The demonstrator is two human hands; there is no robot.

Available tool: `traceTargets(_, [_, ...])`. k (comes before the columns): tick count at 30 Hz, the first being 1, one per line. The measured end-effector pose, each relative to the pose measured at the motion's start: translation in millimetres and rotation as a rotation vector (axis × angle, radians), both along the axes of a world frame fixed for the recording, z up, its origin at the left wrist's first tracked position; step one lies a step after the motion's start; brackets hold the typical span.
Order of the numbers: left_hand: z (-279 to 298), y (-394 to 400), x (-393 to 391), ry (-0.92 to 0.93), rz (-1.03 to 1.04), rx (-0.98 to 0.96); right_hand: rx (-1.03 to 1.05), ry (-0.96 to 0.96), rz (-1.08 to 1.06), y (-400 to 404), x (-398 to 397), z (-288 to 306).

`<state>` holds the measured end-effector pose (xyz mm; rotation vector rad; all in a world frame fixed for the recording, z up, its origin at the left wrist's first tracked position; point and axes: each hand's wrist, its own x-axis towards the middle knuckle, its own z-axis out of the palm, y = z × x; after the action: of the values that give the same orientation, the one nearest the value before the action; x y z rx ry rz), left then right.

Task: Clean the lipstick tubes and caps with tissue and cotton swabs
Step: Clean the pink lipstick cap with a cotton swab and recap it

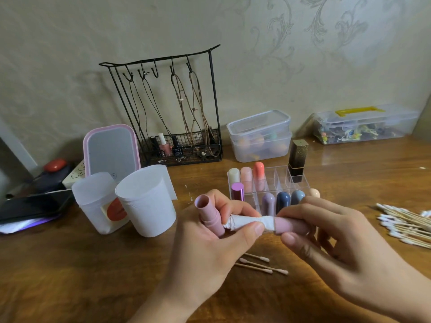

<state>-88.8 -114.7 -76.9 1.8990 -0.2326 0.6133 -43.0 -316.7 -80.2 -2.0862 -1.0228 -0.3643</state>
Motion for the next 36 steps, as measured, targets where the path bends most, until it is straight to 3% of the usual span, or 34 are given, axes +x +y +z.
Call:
traceTargets(6, [0.0,-4.4,-2.0,0.075,-0.032,0.004,0.007,0.057,-0.002,4.5,-1.8,-2.0])
traceTargets(10, [3.4,-4.0,-0.7,0.135,-0.022,-0.024,0.142,0.580,0.139,10.1,-6.7,-3.4])
traceTargets(12, [3.1,-6.7,-0.5,0.134,0.041,0.064,0.108,0.650,0.151,11.7,-6.9,-7.0])
traceTargets(15, [2.1,-7.1,-1.9,0.147,0.040,0.083,0.032,0.527,0.070,18.5,-8.4,-9.7])
traceTargets(20, [3.6,-4.5,-0.2,0.176,-0.091,-0.115,0.088,0.356,-0.101,15.3,-8.3,-5.4])
traceTargets(24, [-5.6,-6.1,1.2,0.063,0.000,0.045,-0.070,0.219,-0.176,11.1,-10.1,-0.9])
traceTargets(26, [-8.9,-3.1,2.0,-0.021,0.025,0.191,-0.098,0.326,-0.149,14.3,-14.7,3.0])
traceTargets(29, [-7.5,-4.1,1.6,-0.145,-0.010,0.387,0.003,0.751,-0.037,17.6,-15.6,6.3])
traceTargets(30, [-7.0,-4.4,1.1,-0.160,0.003,0.403,0.031,0.814,0.006,17.1,-16.8,8.7])
traceTargets(32, [-5.4,-4.2,0.8,-0.126,0.044,0.365,0.062,0.831,0.023,15.5,-16.7,12.0])
traceTargets(34, [-5.2,-6.3,0.4,-0.023,0.077,0.273,0.122,0.676,-0.021,12.9,-15.2,10.4])
traceTargets(36, [-5.2,-9.8,0.8,0.080,0.057,0.209,0.053,0.504,0.004,11.2,-17.1,9.6])
